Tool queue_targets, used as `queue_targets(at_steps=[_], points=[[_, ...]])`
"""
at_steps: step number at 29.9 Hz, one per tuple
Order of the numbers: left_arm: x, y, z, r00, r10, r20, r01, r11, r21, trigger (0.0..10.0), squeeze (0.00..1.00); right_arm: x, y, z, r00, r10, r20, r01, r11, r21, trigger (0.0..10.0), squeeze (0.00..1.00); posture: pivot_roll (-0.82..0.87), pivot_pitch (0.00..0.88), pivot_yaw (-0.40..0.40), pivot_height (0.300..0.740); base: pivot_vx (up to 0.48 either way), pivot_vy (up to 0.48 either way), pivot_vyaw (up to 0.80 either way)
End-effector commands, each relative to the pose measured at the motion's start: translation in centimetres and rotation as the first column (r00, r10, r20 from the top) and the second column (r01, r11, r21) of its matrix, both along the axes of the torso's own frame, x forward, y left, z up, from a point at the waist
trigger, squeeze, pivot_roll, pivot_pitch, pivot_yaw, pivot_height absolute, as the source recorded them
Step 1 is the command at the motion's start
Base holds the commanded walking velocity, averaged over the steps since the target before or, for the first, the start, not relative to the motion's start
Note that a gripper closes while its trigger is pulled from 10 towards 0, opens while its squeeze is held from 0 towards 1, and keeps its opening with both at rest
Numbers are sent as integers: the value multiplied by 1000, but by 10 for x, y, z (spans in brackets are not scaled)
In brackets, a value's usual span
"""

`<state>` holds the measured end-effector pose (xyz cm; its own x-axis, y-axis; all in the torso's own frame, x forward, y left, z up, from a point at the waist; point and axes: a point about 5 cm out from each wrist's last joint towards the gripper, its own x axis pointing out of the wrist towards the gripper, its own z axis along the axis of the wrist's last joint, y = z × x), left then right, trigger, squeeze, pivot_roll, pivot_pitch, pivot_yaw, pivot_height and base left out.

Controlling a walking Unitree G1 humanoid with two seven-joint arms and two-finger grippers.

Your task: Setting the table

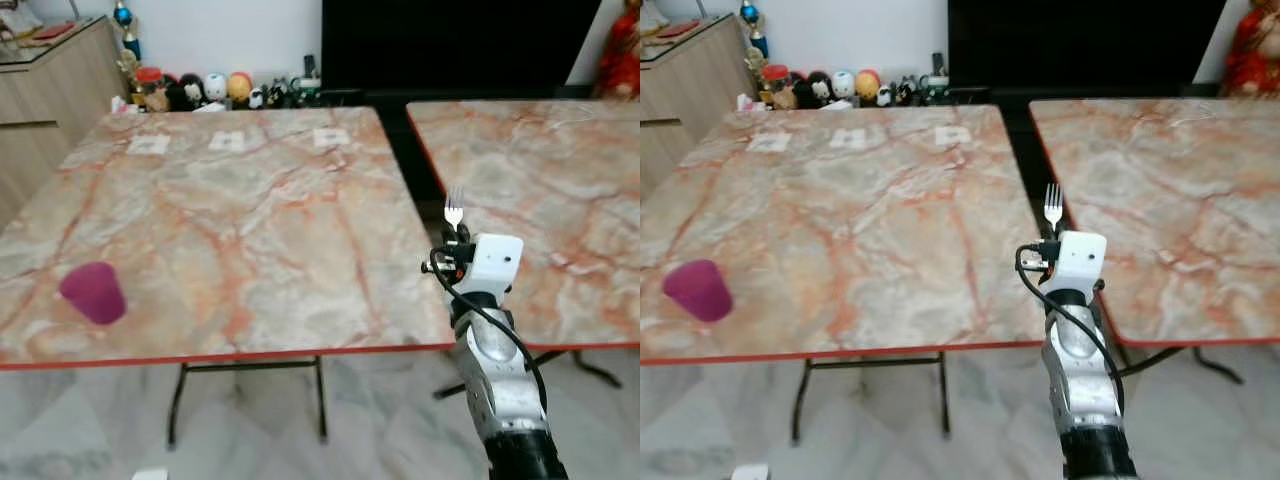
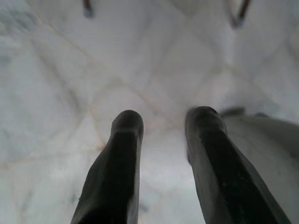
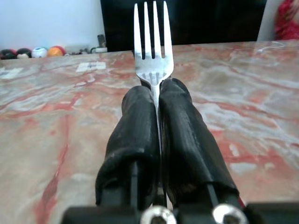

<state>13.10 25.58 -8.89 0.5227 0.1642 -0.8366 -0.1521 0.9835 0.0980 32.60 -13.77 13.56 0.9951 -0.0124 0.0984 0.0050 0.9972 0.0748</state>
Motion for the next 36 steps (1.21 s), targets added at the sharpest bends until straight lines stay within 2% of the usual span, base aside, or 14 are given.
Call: queue_targets(at_steps=[1,14,28,36], points=[[3,2,2,1000,-15,2,15,1000,12,10000,0,1,-6,5,1000,-18,16,18,1000,-15,10000,0,-38,0,15,740,0,-465,0],[3,2,2,1000,-15,2,15,1000,12,10000,0,2,-6,4,1000,-25,12,25,1000,-16,10000,0,-41,0,16,740,0,-465,0],[4,2,2,1000,-19,3,19,1000,11,10000,0,5,-17,7,997,-76,16,76,997,-18,10000,0,-46,0,20,740,0,-463,0],[4,1,2,1000,-20,5,20,1000,11,10000,0,6,-30,7,992,-127,15,128,991,-32,10000,0,-50,0,19,740,0,-462,0]])
